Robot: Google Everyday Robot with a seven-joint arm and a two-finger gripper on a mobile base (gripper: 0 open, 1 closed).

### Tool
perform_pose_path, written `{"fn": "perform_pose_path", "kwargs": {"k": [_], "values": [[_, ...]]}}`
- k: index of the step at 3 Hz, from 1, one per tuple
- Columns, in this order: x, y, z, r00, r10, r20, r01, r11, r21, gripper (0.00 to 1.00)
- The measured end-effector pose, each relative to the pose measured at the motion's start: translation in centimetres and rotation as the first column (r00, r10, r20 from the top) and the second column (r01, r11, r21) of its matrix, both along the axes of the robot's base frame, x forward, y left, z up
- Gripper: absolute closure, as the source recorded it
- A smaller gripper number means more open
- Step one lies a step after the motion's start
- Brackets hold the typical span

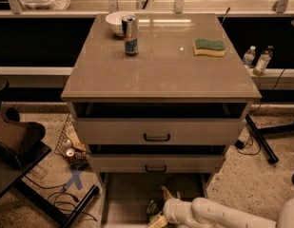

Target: Pick green jalapeno chip bag from bottom drawer and place on counter

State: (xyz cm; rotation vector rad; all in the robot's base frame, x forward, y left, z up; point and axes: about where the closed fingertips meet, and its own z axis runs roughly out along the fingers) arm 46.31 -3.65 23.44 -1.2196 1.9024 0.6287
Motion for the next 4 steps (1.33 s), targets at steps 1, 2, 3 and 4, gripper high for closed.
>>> {"fn": "perform_pose_path", "kwargs": {"k": [1, 2, 3, 4], "values": [[0.5, -0.6, -4.5, 0.9996, 0.027, 0.006, -0.027, 0.999, -0.023, 0.00], [0.1, -1.7, -6.7, 0.9997, 0.026, -0.003, -0.026, 0.999, -0.047, 0.00], [-1.8, -0.2, -8.3, 0.9975, 0.069, -0.010, -0.070, 0.996, -0.052, 0.18], [-1.9, 0.0, -8.4, 0.9973, 0.072, -0.012, -0.073, 0.996, -0.050, 0.41]]}}
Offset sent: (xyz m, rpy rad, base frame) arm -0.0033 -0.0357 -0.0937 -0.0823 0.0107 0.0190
